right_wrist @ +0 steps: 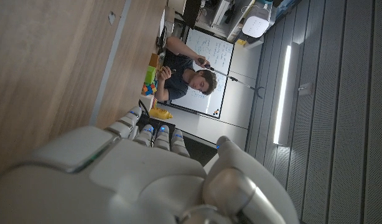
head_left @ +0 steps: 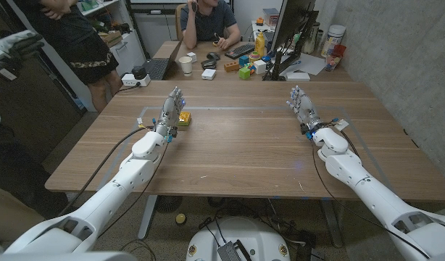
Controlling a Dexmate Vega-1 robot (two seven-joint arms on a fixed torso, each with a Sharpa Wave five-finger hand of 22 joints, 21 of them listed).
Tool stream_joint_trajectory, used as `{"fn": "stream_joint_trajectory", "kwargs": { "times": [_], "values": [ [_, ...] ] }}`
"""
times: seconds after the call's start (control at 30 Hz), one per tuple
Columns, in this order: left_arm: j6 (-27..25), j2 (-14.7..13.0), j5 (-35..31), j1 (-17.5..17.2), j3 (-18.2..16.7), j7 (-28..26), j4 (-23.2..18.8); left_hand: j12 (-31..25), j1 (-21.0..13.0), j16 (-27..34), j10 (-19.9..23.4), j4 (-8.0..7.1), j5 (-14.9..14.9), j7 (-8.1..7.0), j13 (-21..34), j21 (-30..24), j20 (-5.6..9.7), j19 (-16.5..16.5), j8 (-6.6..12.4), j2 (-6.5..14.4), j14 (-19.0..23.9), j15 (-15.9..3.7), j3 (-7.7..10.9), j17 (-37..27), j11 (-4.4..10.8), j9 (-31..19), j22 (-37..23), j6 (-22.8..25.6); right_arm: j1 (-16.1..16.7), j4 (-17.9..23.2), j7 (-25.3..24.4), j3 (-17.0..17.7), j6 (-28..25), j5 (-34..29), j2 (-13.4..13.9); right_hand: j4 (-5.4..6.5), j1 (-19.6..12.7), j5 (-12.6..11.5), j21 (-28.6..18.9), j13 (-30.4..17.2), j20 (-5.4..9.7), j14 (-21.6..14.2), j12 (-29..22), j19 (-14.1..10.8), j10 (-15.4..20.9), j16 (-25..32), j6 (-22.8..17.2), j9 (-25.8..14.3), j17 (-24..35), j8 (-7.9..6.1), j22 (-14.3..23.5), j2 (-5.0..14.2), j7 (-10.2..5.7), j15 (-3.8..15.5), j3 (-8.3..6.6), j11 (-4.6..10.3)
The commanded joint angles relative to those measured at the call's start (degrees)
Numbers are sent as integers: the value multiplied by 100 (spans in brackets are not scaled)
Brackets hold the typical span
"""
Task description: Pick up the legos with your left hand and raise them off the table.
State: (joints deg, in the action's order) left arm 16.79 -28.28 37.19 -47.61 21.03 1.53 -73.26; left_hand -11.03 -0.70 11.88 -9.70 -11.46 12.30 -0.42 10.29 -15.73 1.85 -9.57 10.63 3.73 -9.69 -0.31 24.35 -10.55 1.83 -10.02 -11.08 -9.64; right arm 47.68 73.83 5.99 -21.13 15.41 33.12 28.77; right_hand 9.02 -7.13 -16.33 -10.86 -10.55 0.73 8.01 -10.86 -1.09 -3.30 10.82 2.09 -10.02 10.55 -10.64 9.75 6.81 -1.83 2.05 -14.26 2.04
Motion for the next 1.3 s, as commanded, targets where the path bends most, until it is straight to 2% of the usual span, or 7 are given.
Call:
{"fn": "stream_joint_trajectory", "kwargs": {
  "times": [0.03,0.17,0.27,0.47,0.57,1.0,1.3],
  "values": [
    [222,20,-360,57,14,-457,56,-39,13,24,-2140,16,34,-20,13,-36,22,-1415,29,771,-2249,-21,54,-28,26,-11,-31,-1919,-349,-774,671,1337,-294,-929,-1207,2,-51,-27,-38,-8,10,42,-35,-29,-21,32,49,-31,16,-20,12,217,-5,232,-43,-13],
    [147,-108,-696,26,54,-777,-104,-71,2,48,-2036,26,43,-43,12,-51,-1,-1359,52,782,-2160,-13,104,-24,33,-13,-30,-1835,-336,-784,811,1593,-348,-1170,-1400,1,-50,-27,-36,-8,9,43,-34,-27,-19,31,52,-31,16,-18,12,216,-8,234,-46,-3],
    [91,-119,-927,-98,-12,-1291,-342,-193,-101,136,-1511,94,61,-129,12,-172,-305,-951,149,723,-1635,124,322,4,79,-19,-15,-1342,-346,-824,910,1739,-355,-1301,-1518,1,-48,-26,-37,-8,6,42,-31,-30,-23,30,53,-31,16,-17,12,213,-4,230,-49,-8],
    [-127,-277,-1262,-304,-155,-1930,-805,-229,-195,136,-1221,140,62,-133,14,-219,-335,-741,167,701,-1361,56,473,23,-38,-20,-2,-1076,-369,-909,1060,1952,-338,-1485,-1690,0,-45,-24,-36,-8,4,36,-28,-31,-25,31,52,-31,16,-17,12,207,1,231,-52,-13],
    [-280,-394,-1477,-410,-233,-2238,-1069,-256,-289,158,-967,205,46,-202,14,-280,-617,-500,178,616,-1021,185,568,30,13,-20,7,-853,-375,-945,1115,2030,-330,-1545,-1754,0,-43,-23,-35,-8,8,35,-27,-31,-27,30,52,-31,16,-16,12,205,-2,230,-53,-9],
    [-987,-793,-2656,-698,-535,-3418,-1929,-314,-604,120,-371,471,-13,-426,13,-342,-833,-102,257,433,-442,202,711,49,-156,-19,31,-230,-362,-977,1235,2242,-293,-1695,-1886,0,-33,-19,-35,-8,14,32,-23,-35,-29,29,54,-32,17,-14,12,191,2,232,-55,-6],
    [-1354,-1043,-3430,-596,-658,-3760,-2133,-303,-822,43,-145,661,-59,-762,16,-333,-853,40,258,376,-292,123,788,54,10,-18,42,27,-317,-915,1261,2299,-287,-1749,-1900,-1,-24,-16,-38,-9,12,26,-22,-47,-28,29,51,-32,18,-15,12,180,6,222,-55,-4]
  ]
}}
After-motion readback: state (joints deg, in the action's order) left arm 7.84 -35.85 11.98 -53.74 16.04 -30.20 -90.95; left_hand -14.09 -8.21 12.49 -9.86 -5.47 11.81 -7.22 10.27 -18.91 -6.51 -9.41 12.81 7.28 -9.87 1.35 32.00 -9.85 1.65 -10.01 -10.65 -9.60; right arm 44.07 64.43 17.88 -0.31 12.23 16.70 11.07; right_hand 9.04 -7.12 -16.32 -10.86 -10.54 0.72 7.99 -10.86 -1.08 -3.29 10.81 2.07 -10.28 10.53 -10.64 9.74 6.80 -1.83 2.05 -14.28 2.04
